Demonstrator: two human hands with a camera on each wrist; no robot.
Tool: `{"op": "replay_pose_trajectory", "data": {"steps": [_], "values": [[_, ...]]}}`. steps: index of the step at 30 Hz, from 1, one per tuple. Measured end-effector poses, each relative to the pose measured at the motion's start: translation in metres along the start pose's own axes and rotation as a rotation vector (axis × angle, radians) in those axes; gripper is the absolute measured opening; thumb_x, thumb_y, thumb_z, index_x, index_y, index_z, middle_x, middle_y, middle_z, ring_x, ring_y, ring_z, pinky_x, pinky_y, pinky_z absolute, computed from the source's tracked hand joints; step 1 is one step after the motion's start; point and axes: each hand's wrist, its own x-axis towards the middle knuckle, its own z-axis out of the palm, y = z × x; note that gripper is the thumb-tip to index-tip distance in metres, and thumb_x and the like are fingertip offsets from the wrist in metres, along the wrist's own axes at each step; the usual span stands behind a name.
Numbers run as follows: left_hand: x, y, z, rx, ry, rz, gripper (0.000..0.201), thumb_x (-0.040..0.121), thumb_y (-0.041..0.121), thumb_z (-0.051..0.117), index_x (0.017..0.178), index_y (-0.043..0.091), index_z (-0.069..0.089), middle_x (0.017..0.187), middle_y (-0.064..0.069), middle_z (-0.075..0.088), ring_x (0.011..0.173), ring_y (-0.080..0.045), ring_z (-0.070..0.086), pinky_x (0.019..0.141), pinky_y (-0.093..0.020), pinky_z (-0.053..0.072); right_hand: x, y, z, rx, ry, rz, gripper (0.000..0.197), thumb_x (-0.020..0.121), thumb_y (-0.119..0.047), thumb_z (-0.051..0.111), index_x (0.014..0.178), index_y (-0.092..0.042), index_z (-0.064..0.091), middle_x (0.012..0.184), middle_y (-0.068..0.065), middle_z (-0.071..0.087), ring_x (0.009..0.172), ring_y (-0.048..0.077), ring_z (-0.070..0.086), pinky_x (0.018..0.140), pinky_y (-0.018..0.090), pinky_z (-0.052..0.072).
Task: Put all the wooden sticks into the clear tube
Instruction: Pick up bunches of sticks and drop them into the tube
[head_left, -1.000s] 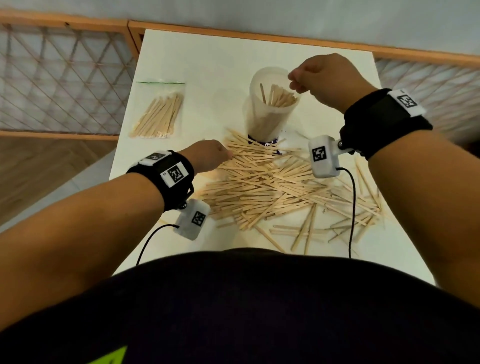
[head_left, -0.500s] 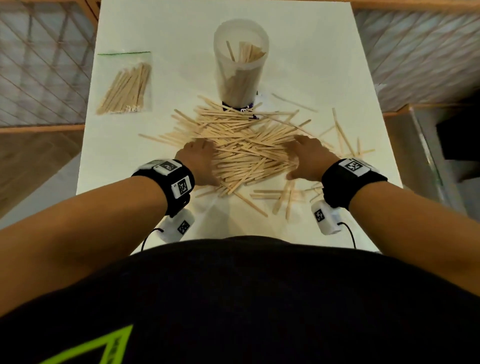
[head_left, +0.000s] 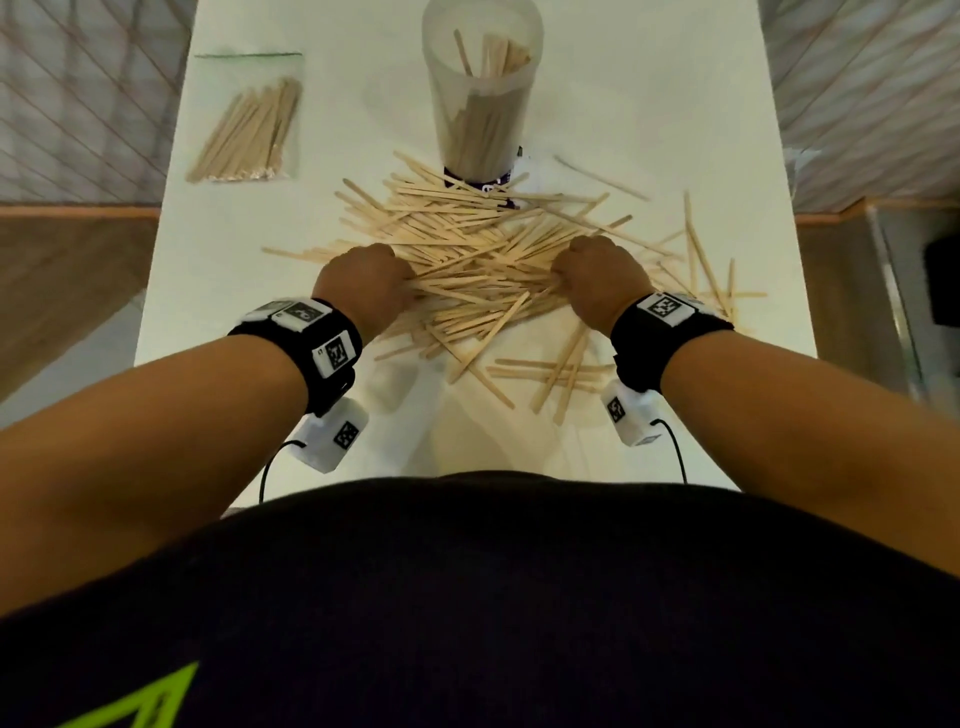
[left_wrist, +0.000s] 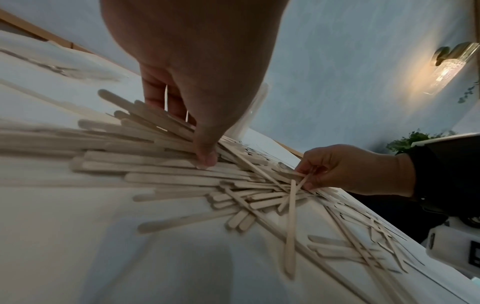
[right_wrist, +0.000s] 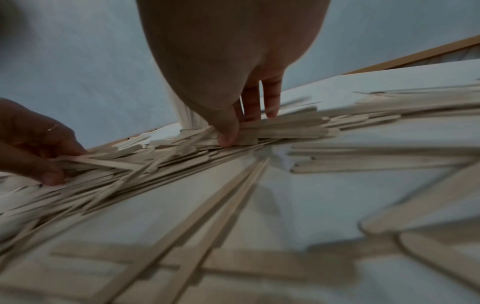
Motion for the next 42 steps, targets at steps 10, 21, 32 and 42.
{"op": "replay_pose_trajectory", "data": {"steps": [10, 21, 32, 42], "values": [[-0.011, -0.008, -0.023, 0.137, -0.006, 0.068, 0.03, 0.1, 0.022, 0.043, 0.126, 0.018, 0.058, 0.106, -0.012, 0.05, 0.095, -0.035, 0.057, 0.07, -0.032, 0.039, -0.001, 0.007, -0.018, 0.065, -0.092, -0.014, 0.036, 0.088, 0.002, 0.043, 0.123, -0.002, 0.05, 0.124, 0.02, 0.041, 0.1, 0.041, 0.054, 0.08, 0.043, 0.047], [-0.029, -0.005, -0.058, 0.108, -0.004, -0.074, 0.041, 0.102, 0.042, 0.03, 0.118, 0.011, 0.052, 0.109, -0.012, 0.059, 0.09, -0.031, 0.056, 0.069, -0.037, 0.041, 0.003, -0.003, -0.045, 0.257, -0.119, 0.195, 0.035, 0.1, -0.021, 0.042, 0.128, -0.001, 0.045, 0.128, 0.022, 0.051, 0.114, 0.038, 0.052, 0.088, 0.037, 0.041], [-0.036, 0.022, -0.097, -0.657, 0.154, -0.118, 0.04, 0.104, 0.037, 0.027, 0.109, 0.011, 0.057, 0.093, -0.002, 0.054, 0.08, -0.019, 0.049, 0.067, -0.03, 0.036, 0.006, -0.057, -0.114, 1.278, 0.231, 0.202, 0.036, 0.093, -0.045, 0.055, 0.074, -0.017, 0.04, 0.069, 0.001, 0.041, 0.051, 0.012, 0.031, 0.045, 0.025, 0.028], [-0.029, 0.063, -0.129, -1.04, 0.24, 0.019, 0.021, 0.102, 0.028, 0.037, 0.099, 0.015, 0.053, 0.079, 0.006, 0.055, 0.069, -0.013, 0.047, 0.058, -0.027, 0.038, 0.01, -0.106, -0.153, 1.707, 0.209, 0.064, 0.032, 0.084, -0.04, 0.069, 0.088, -0.013, 0.051, 0.071, 0.012, 0.054, 0.051, 0.016, 0.049, 0.044, 0.024, 0.03]]}}
